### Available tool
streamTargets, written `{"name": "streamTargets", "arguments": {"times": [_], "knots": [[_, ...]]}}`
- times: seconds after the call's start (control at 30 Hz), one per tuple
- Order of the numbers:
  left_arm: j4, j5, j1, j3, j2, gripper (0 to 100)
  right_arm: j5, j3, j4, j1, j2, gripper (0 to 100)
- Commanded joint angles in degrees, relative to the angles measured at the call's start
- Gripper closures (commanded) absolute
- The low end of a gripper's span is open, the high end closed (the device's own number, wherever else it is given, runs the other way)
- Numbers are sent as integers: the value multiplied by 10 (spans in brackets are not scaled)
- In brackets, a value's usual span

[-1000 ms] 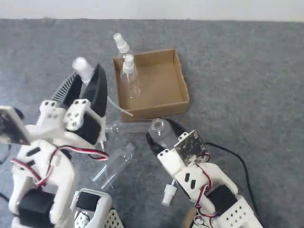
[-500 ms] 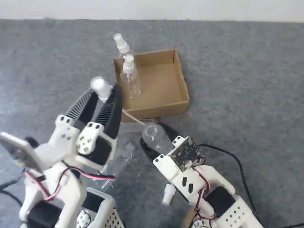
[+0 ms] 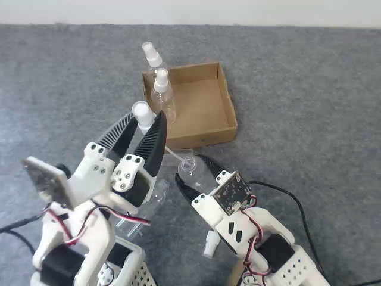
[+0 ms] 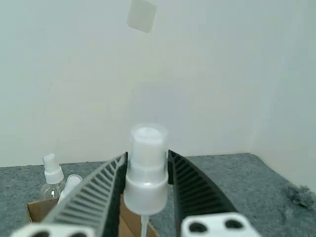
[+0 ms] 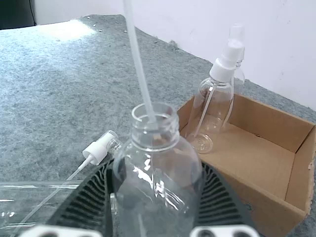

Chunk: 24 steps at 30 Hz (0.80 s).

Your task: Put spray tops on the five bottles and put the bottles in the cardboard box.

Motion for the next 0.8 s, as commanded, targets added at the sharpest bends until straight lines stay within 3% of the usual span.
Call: {"name": "streamTargets", "arguments": {"times": [0.0,0.23,0.47,0.77], "knots": [[-13,-8,19,-3,-4,988,8,-3,-9,-6,-13,961],[-16,-49,103,44,-4,988,8,-3,-9,-2,-14,961],[-12,-49,108,58,-4,987,8,-3,-9,-2,-14,961],[17,-47,105,58,-4,847,8,-3,-9,-2,-14,961]]}}
